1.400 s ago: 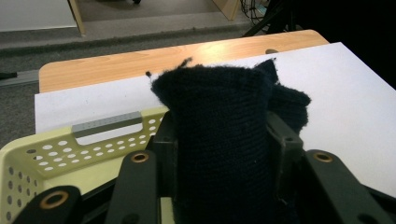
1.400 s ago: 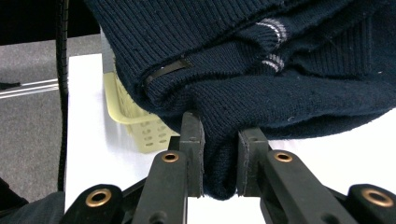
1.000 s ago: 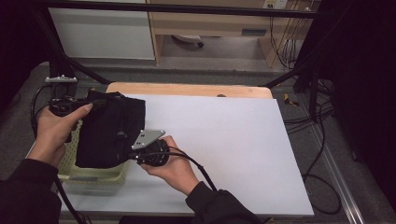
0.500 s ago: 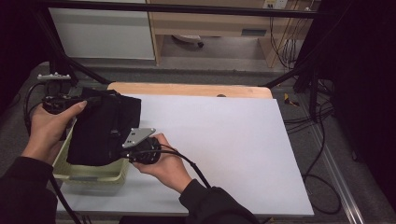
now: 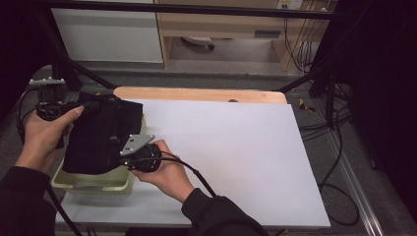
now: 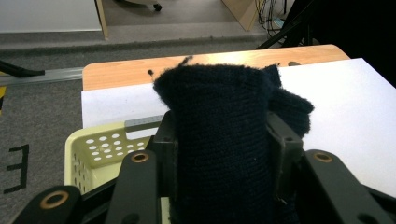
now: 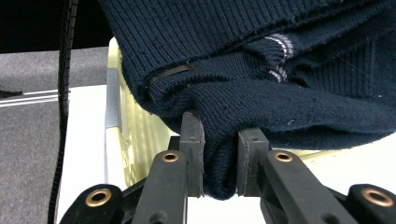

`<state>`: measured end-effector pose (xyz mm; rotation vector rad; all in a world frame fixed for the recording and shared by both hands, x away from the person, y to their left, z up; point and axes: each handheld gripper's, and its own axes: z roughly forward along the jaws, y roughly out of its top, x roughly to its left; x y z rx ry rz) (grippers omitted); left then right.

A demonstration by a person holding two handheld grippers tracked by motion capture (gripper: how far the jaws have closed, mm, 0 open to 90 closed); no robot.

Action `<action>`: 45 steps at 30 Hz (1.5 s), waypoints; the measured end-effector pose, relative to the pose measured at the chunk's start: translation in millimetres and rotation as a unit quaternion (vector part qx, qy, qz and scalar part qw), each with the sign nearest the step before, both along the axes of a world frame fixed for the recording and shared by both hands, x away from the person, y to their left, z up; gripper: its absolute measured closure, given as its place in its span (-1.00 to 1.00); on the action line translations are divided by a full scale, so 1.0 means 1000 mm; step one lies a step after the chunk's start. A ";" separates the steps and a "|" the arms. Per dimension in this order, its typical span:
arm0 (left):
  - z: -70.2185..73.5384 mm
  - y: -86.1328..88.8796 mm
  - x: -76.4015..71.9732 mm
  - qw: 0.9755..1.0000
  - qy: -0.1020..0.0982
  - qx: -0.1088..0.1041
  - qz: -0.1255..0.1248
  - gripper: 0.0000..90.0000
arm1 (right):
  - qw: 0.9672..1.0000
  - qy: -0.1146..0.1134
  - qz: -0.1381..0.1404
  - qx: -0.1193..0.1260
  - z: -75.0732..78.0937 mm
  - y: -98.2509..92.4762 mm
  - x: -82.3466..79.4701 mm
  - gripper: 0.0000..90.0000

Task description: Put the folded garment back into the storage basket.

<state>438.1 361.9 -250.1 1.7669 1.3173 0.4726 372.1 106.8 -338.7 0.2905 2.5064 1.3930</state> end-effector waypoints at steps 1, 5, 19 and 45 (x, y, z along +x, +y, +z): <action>0.000 0.001 0.000 1.000 0.000 0.001 0.000 0.24 | 1.000 -0.001 0.002 -0.001 0.000 0.001 0.000 0.69; -0.001 0.002 0.000 1.000 0.000 0.001 0.000 0.24 | 1.000 0.001 0.001 0.000 -0.002 0.004 0.001 0.69; -0.002 0.004 0.002 1.000 0.001 0.004 0.002 0.24 | 1.000 0.000 0.003 0.000 -0.005 0.011 0.001 0.69; -0.015 0.015 0.005 1.000 0.017 0.003 0.007 0.24 | 1.000 0.011 0.011 -0.004 -0.013 0.027 -0.001 0.69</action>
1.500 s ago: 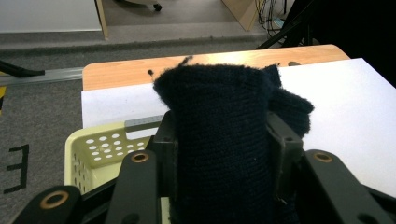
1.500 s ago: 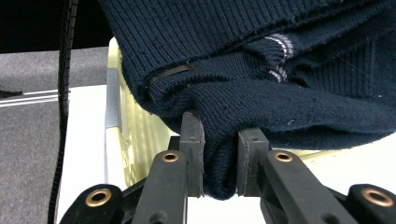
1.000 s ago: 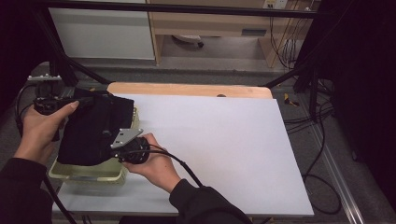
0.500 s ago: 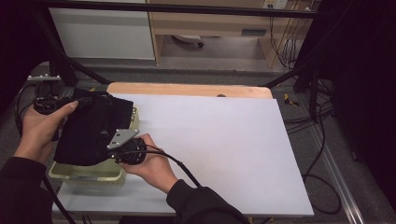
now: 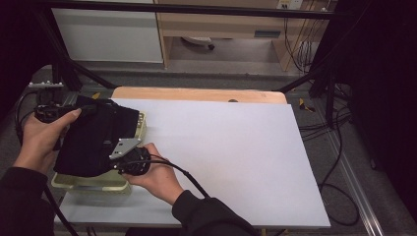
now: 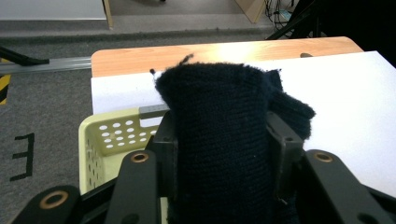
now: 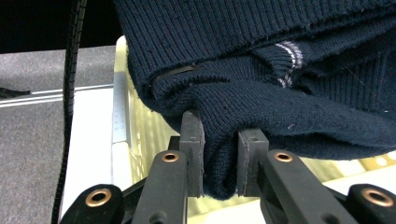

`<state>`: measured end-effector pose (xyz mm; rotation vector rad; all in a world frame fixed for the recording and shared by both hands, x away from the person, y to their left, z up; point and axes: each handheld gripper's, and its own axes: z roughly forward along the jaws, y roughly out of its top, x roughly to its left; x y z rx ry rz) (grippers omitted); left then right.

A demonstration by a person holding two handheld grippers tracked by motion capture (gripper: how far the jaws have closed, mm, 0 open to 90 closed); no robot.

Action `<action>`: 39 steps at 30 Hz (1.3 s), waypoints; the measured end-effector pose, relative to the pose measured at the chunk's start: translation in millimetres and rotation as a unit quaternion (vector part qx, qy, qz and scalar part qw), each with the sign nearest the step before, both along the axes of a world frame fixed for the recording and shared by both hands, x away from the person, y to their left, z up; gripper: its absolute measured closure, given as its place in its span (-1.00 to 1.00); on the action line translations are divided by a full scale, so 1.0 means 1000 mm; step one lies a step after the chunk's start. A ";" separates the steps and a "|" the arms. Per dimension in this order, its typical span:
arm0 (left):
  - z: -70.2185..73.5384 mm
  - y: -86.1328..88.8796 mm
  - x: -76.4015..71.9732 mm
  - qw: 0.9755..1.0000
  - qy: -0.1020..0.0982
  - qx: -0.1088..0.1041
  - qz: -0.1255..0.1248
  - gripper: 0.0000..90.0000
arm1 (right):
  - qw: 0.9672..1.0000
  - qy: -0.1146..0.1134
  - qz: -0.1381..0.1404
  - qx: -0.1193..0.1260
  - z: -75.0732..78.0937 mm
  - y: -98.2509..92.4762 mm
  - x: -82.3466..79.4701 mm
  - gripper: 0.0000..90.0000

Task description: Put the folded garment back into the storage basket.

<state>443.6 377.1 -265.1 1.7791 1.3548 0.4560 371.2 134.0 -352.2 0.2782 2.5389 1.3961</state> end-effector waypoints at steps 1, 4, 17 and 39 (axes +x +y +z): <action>0.000 0.000 0.000 1.000 0.000 -0.001 0.000 0.23 | 1.000 0.000 0.000 0.000 0.000 0.001 0.000 0.69; -0.002 0.001 0.000 1.000 0.000 -0.001 0.002 0.24 | 1.000 0.001 0.000 -0.001 -0.002 0.002 0.000 0.69; -0.012 0.002 0.001 1.000 0.004 -0.003 0.001 0.23 | 1.000 0.006 0.000 -0.007 -0.008 0.003 0.001 0.69; -0.018 0.004 0.000 1.000 0.011 0.001 0.001 0.23 | 1.000 0.014 0.007 -0.015 -0.016 0.007 -0.001 0.69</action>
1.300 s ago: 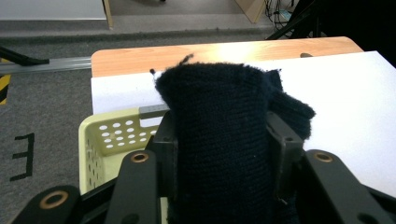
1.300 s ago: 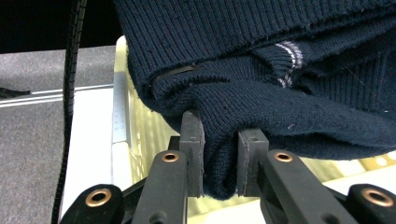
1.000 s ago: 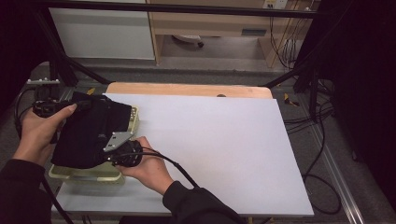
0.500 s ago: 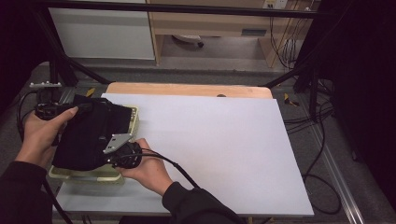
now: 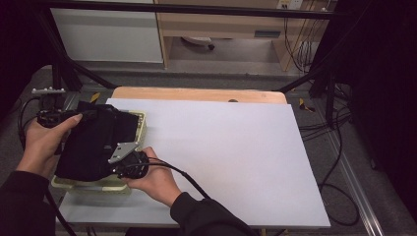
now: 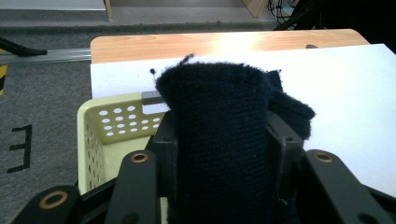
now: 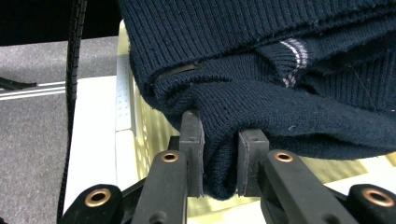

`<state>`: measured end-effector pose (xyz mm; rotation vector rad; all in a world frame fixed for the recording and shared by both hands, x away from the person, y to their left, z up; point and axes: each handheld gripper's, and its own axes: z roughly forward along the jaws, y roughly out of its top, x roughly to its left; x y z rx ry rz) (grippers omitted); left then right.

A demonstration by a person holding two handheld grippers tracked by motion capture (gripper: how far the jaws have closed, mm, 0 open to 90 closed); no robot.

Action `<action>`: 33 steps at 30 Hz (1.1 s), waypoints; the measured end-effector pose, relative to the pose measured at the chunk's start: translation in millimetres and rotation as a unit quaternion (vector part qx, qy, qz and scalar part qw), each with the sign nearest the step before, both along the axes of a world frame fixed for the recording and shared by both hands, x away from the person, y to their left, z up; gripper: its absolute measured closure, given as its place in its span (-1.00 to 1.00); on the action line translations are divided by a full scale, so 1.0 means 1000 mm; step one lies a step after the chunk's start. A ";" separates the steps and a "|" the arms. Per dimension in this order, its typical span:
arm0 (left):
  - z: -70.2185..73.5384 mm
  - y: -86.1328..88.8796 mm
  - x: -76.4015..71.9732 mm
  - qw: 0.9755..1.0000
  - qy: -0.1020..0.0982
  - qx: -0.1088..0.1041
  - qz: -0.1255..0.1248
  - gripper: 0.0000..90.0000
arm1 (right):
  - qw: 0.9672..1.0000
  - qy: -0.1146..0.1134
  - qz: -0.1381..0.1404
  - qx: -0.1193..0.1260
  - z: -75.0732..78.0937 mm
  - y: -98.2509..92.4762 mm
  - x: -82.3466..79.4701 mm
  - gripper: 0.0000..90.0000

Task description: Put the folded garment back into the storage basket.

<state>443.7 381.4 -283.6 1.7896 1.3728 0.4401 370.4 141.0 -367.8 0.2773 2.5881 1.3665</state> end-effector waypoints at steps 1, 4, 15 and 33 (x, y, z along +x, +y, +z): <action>-0.001 0.000 0.000 1.000 0.002 0.001 0.000 0.23 | 1.000 0.000 0.000 -0.001 0.000 0.000 0.000 0.68; -0.003 0.000 0.000 1.000 0.005 0.005 0.000 0.23 | 1.000 0.002 0.001 -0.003 -0.002 0.001 0.000 0.68; -0.007 0.003 -0.001 1.000 0.007 0.002 0.004 0.23 | 1.000 0.006 0.002 -0.004 -0.004 0.004 0.000 0.68; -0.021 0.000 0.012 1.000 0.017 -0.005 0.011 0.22 | 1.000 0.016 -0.008 -0.010 -0.006 0.002 0.006 0.68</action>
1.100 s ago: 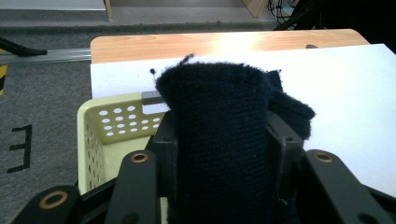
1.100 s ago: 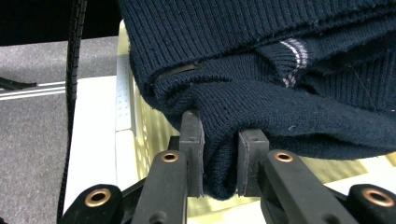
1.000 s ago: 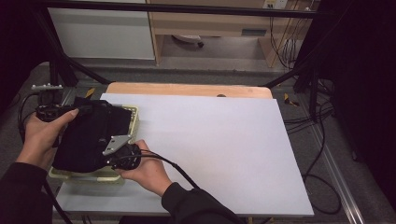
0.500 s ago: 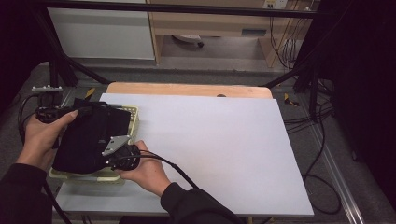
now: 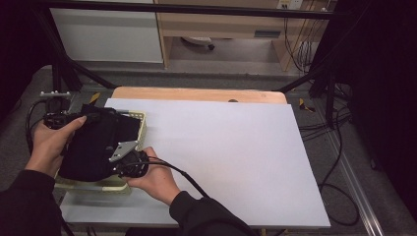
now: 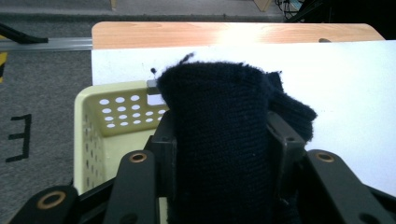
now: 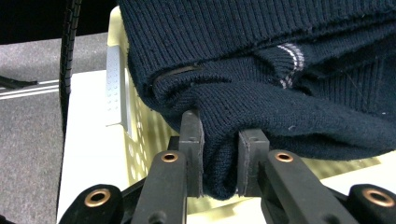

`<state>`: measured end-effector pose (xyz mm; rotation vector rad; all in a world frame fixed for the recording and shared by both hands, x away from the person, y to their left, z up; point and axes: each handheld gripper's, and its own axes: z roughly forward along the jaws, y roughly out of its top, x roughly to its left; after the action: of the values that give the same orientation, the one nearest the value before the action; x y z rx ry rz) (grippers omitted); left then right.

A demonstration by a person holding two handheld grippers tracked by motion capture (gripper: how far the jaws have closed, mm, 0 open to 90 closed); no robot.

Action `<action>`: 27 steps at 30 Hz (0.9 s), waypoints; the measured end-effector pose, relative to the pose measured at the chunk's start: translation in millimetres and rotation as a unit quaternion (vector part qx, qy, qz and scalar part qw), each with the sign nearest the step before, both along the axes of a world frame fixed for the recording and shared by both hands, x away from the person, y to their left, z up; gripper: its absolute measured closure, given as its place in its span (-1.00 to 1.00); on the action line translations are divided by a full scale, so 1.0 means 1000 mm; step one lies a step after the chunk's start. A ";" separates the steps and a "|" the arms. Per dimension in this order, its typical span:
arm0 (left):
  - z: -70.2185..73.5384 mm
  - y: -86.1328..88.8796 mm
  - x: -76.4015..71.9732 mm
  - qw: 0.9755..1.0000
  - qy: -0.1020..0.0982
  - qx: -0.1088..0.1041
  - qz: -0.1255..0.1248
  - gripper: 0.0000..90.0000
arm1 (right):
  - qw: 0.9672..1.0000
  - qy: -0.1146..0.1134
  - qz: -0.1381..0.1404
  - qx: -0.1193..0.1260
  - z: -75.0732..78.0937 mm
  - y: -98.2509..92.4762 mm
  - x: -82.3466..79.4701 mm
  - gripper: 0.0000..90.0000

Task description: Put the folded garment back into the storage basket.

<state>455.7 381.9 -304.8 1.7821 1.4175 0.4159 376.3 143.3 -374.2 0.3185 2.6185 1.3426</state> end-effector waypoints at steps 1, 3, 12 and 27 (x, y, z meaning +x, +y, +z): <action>-0.001 0.000 0.001 1.000 0.000 0.000 0.001 0.21 | 1.000 0.000 0.000 -0.002 0.000 0.000 0.000 0.68; -0.003 0.000 0.003 1.000 0.003 0.002 0.001 0.21 | 1.000 0.001 0.000 -0.003 0.000 0.000 0.001 0.68; -0.005 0.001 0.007 1.000 -0.002 0.002 0.006 0.18 | 1.000 0.001 -0.006 -0.003 0.002 0.000 0.006 0.66; 0.007 -0.001 0.004 0.996 -0.071 0.025 0.042 -0.45 | 0.999 0.009 -0.031 0.022 0.022 -0.020 -0.013 -0.33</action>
<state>459.3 380.6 -298.3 1.7013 1.3959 0.6158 363.5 123.2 -352.7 0.4168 2.5733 1.3840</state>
